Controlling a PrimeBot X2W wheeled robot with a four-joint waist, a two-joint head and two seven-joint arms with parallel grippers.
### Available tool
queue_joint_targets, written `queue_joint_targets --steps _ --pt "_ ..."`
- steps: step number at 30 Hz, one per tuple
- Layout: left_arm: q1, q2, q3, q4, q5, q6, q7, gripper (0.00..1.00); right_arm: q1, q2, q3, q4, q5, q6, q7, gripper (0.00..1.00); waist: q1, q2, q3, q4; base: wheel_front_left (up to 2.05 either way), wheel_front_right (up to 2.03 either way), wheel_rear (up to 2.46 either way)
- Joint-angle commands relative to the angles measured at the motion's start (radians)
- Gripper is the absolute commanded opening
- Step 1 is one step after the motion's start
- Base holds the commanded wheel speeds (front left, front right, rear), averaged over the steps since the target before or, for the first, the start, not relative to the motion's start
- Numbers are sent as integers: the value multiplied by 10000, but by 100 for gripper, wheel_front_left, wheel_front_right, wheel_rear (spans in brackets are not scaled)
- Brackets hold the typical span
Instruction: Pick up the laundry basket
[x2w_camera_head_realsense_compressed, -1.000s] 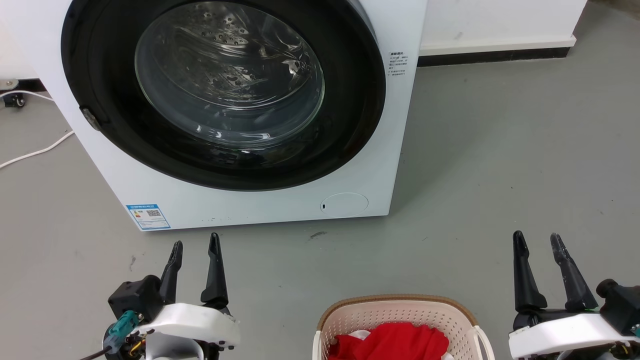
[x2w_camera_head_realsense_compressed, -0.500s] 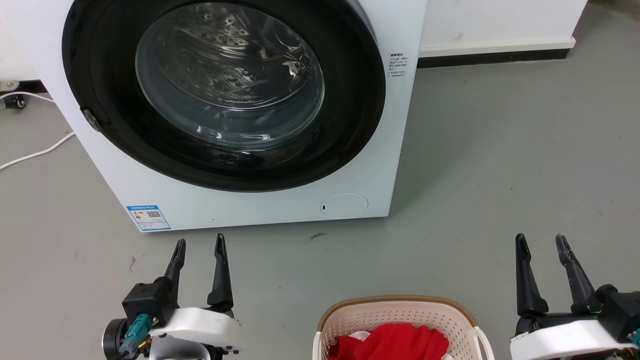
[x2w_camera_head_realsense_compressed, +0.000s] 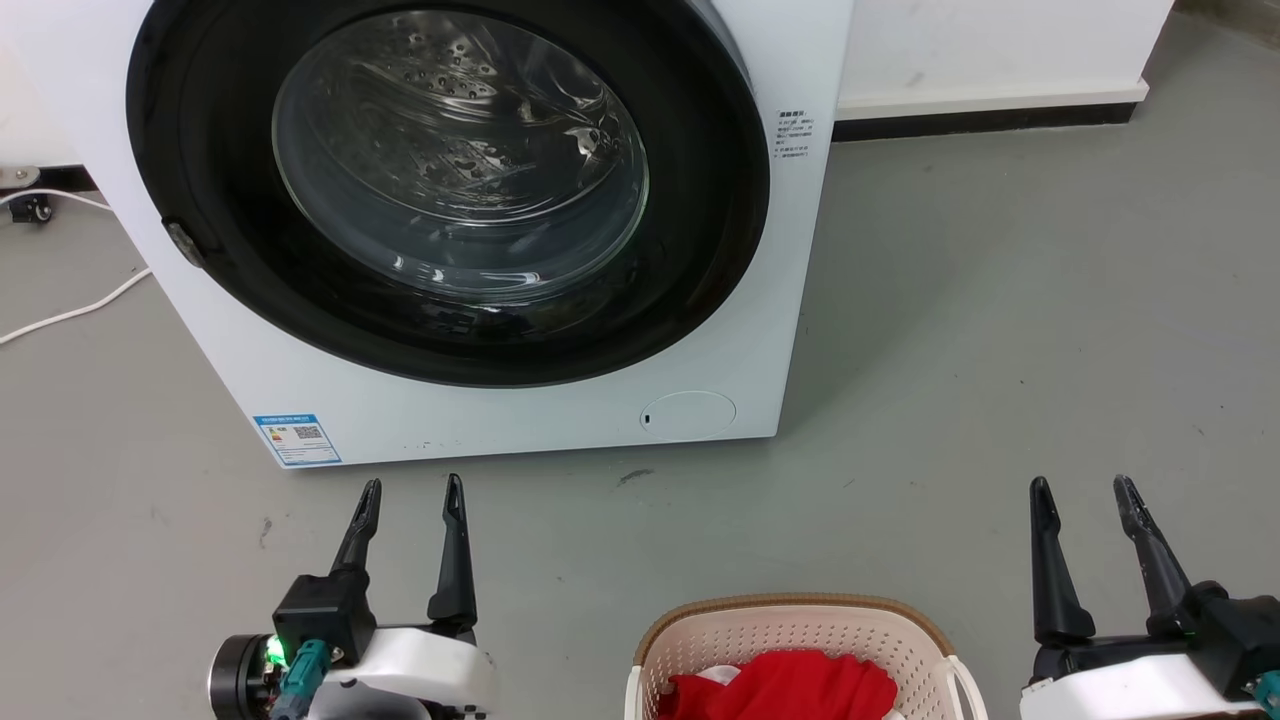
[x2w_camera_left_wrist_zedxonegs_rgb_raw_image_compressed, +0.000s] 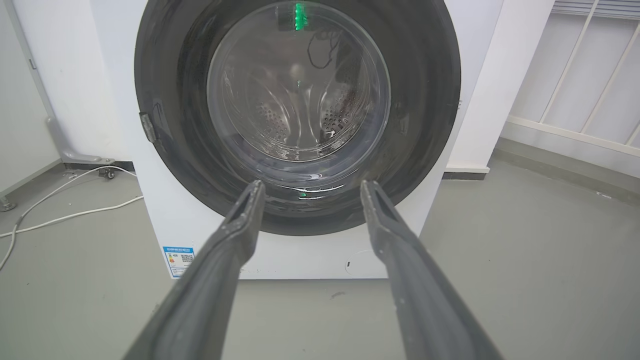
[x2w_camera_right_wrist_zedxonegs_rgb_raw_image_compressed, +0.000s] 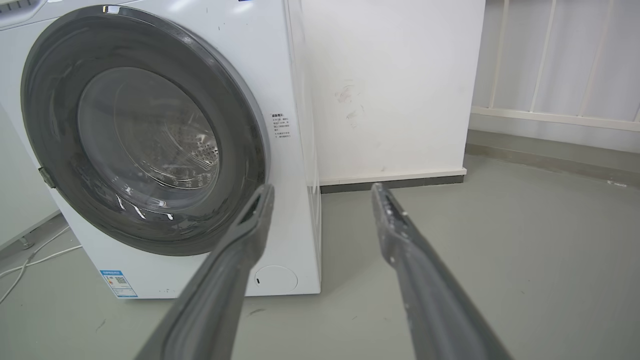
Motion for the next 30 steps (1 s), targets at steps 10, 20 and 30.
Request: queue_joint_targets --steps 10,20,30 --pt "189 27 -73 3 751 133 -258 100 218 -55 49 -81 -622 -3 -246 100 -1 0 -20 -3 0 0 0" --pt "199 26 0 95 484 101 -247 100 227 -53 48 52 -301 -3 -244 100 -1 0 -21 -7 0 0 0" --pt "175 26 17 116 468 49 -247 100 200 -53 80 76 -274 -3 -243 100 -1 0 33 -11 0 0 0"
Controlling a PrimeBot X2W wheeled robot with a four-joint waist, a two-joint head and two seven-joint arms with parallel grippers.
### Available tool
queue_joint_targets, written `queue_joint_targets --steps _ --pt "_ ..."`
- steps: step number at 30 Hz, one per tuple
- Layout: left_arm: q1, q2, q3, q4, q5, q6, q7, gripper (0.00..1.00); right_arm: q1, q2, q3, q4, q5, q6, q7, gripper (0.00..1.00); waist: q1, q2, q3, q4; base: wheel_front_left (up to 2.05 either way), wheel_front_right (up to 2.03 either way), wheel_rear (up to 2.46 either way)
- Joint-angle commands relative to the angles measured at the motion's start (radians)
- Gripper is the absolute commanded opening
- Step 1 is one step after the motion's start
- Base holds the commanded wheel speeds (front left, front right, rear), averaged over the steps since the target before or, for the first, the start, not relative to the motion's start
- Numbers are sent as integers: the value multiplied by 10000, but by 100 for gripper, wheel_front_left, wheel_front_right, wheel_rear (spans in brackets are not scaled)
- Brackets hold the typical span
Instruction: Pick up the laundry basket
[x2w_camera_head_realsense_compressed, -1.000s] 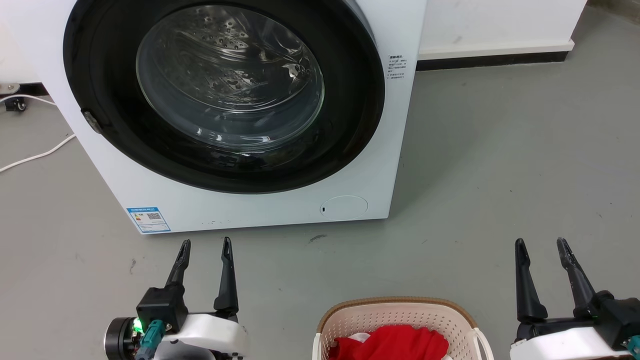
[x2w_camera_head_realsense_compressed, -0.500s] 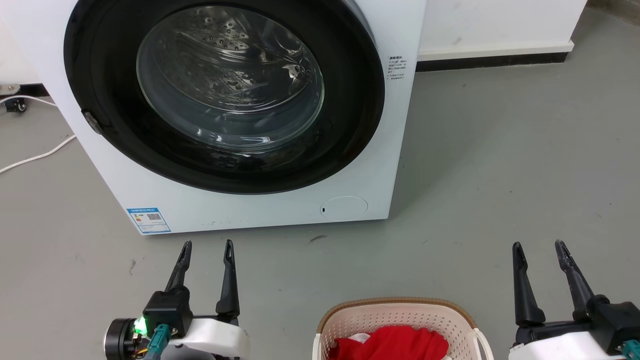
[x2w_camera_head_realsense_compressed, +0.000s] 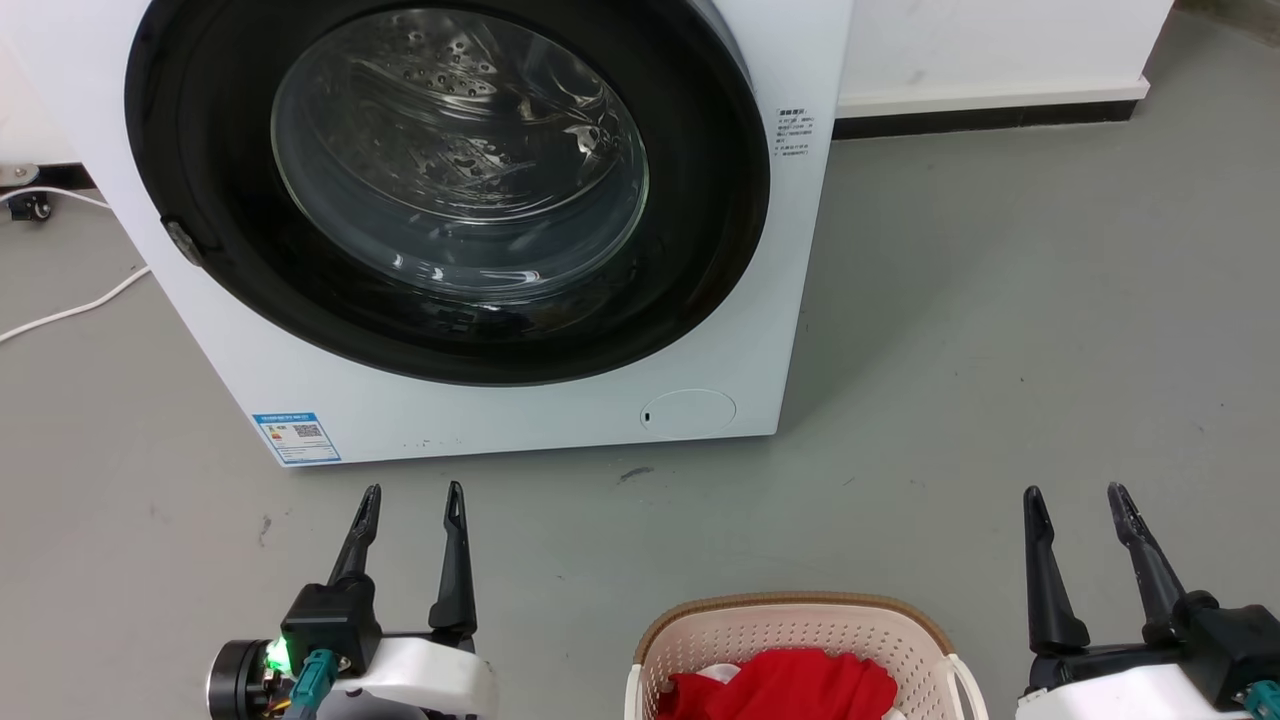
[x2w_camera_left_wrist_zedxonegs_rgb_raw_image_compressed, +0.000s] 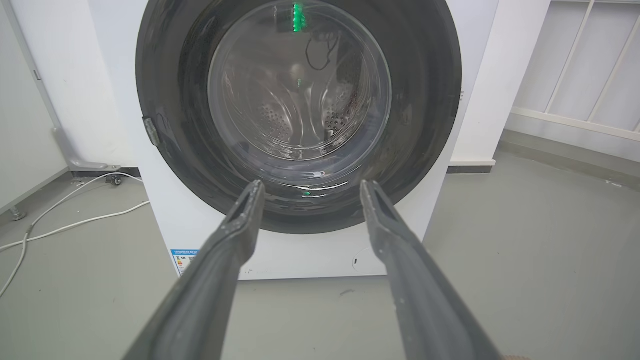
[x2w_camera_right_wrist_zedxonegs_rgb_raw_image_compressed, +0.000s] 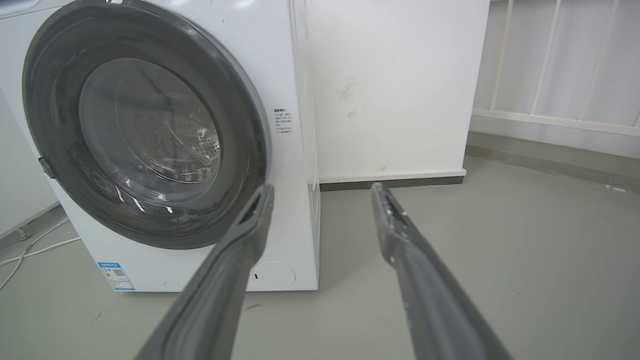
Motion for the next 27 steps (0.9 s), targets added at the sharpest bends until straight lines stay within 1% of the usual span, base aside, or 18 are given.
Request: queue_joint_targets --steps 1,7,9,11,14,18,27 --pt "94 24 -19 36 -8 -46 -28 100 75 -48 -12 52 83 -3 -34 100 0 0 20 -19 0 0 0" --pt "-8 24 -219 311 10 -130 -28 100 -4 -48 -252 457 67 -3 -30 100 0 0 178 -112 0 0 0" --pt "-105 22 -351 548 -65 -169 -26 100 -121 -46 -385 717 -88 -3 -29 100 0 0 345 -170 0 0 0" --pt "-319 21 -534 835 -87 -258 -26 100 -319 -48 -664 1189 126 -3 -30 100 0 0 627 -225 0 0 0" --pt "-665 21 -857 1446 -168 -439 -26 100 -737 -42 -1096 1942 110 -3 -30 100 0 0 1172 -283 0 0 0" --pt "-1350 24 -1254 2370 -234 -704 -26 100 -1391 -39 -1512 2679 -224 -3 -29 100 0 0 2095 -357 0 0 0" --pt "-2902 24 -1978 4509 -272 -1192 -26 100 -2898 -37 -1963 4572 -1173 -5 -29 100 0 0 4178 -663 0 0 0"
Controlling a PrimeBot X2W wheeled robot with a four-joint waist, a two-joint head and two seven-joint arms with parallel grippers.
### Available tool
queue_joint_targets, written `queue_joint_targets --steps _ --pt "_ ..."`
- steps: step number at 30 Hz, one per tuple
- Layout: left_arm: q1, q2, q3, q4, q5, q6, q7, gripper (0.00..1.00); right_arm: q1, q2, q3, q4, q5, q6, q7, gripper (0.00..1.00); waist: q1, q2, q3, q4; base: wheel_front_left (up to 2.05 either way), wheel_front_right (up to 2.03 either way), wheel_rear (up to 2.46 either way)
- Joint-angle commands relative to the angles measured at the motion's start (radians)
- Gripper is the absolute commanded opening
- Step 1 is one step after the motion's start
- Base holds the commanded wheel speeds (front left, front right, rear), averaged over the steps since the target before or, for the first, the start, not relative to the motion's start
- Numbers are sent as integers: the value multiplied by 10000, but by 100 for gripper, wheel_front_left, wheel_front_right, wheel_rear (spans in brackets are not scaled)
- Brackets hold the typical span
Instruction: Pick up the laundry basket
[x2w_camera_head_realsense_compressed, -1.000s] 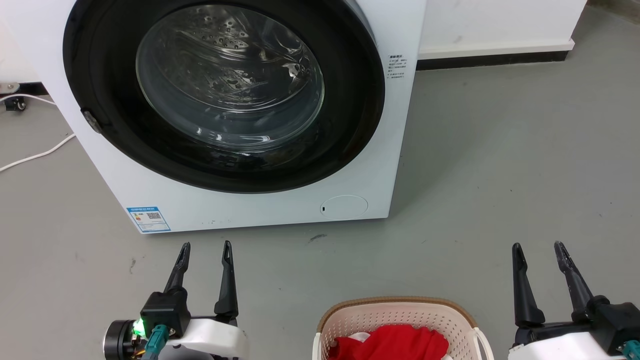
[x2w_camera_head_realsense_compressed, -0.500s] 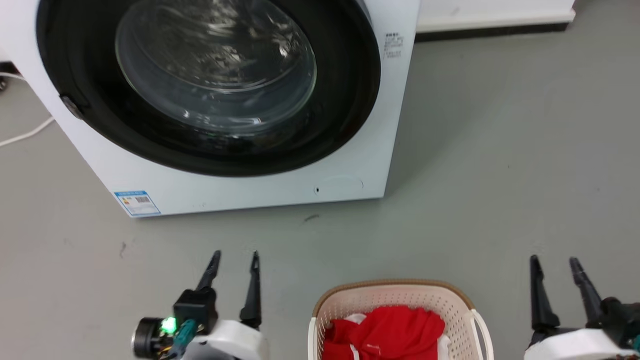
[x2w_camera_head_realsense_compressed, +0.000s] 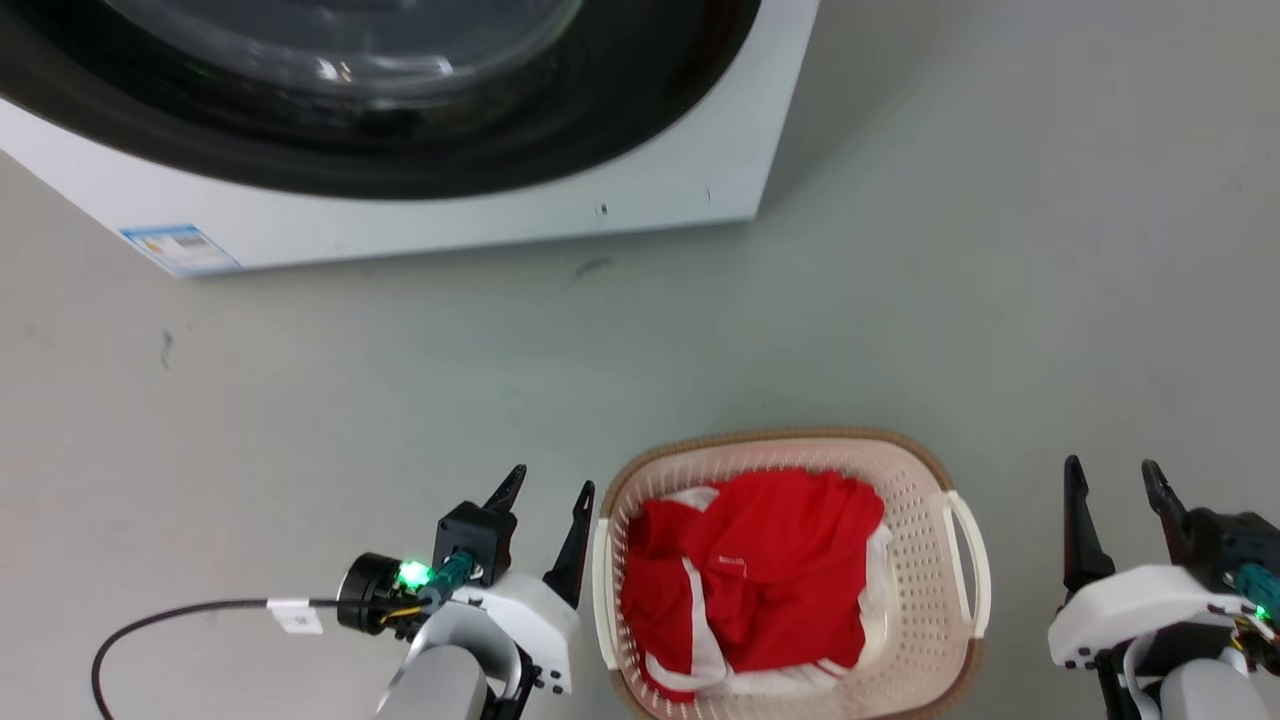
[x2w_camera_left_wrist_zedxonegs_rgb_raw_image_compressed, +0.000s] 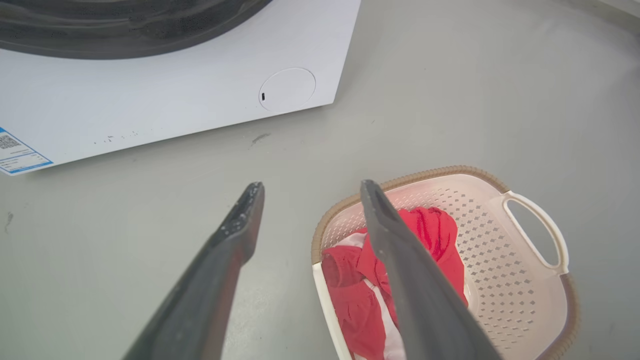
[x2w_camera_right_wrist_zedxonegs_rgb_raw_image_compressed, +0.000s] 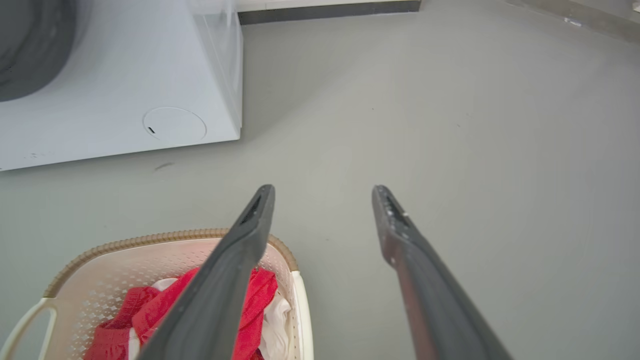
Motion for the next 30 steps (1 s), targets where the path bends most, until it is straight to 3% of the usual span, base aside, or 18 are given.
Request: queue_joint_targets --steps 1,12,19,30 --pt "-285 25 -19 214 -61 -79 -25 100 -310 -22 -29 228 -170 -7 -23 100 -1 0 944 -221 0 0 0" --pt "-1622 171 -307 2323 293 -436 -23 100 -1829 -22 -180 2126 -918 -7 -25 100 -1 0 2944 -520 0 0 0" --pt "-2317 347 -530 3321 261 -558 -24 100 -2694 -22 332 3259 -1104 -7 -25 100 -1 0 3948 -650 0 0 0" --pt "-2947 582 -926 3978 216 -564 3 100 -3821 -24 606 5374 -1379 -7 -25 100 -1 0 4908 -747 0 0 0"
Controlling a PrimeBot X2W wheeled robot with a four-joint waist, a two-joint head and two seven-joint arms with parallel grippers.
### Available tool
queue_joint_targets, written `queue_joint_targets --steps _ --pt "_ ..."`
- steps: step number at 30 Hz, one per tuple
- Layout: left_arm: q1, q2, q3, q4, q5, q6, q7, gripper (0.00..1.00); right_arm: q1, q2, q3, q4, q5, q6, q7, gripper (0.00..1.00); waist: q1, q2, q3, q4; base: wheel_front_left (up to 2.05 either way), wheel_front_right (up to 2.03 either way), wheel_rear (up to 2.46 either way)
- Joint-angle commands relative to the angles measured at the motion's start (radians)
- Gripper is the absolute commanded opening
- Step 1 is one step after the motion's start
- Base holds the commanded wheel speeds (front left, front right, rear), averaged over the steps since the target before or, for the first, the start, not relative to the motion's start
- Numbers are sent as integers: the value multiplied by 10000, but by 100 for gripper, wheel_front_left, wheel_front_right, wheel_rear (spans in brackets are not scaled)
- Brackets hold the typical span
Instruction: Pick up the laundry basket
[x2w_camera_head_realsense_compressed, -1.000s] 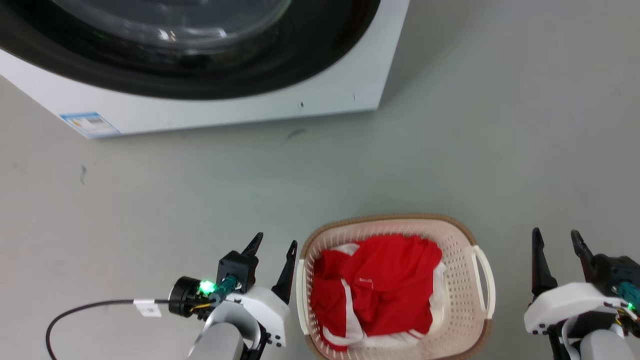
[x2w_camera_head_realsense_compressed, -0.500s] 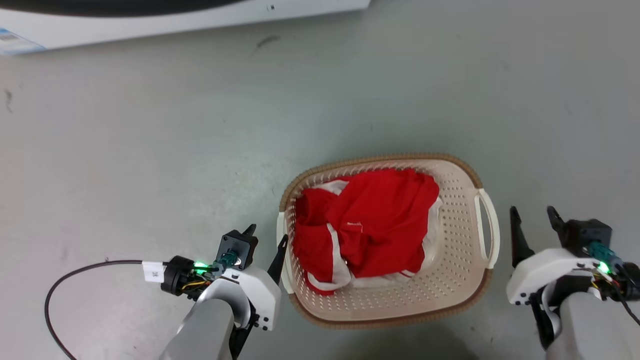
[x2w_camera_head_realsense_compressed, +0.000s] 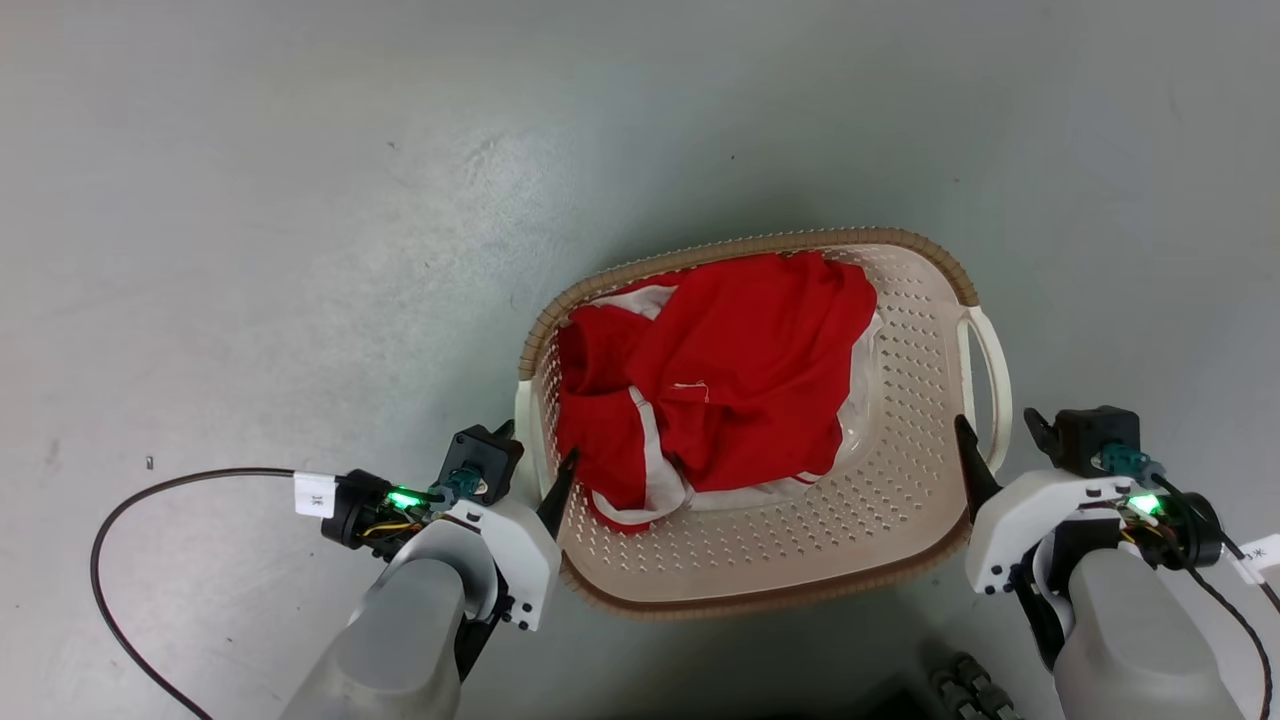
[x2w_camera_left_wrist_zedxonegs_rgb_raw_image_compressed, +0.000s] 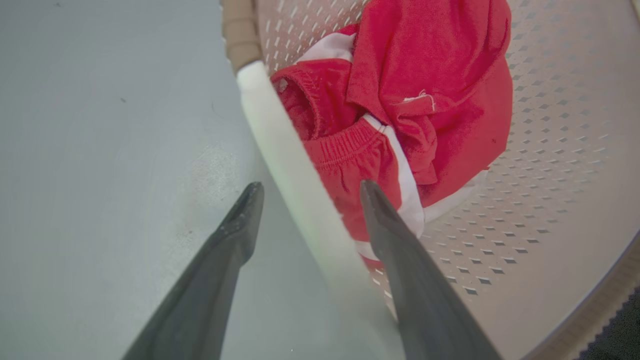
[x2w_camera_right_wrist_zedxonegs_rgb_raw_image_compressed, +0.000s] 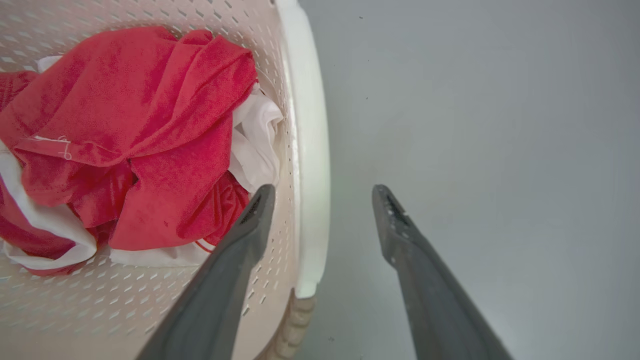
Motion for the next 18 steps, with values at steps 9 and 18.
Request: queue_joint_targets --steps 9,18 --pt "-228 321 -63 -84 51 30 38 100 -696 -24 522 450 185 -7 -21 100 -2 0 458 -35 0 0 0" --pt "-203 389 -160 -154 91 0 33 0 -719 -70 817 773 263 -19 -23 0 -2 0 258 12 0 0 0"
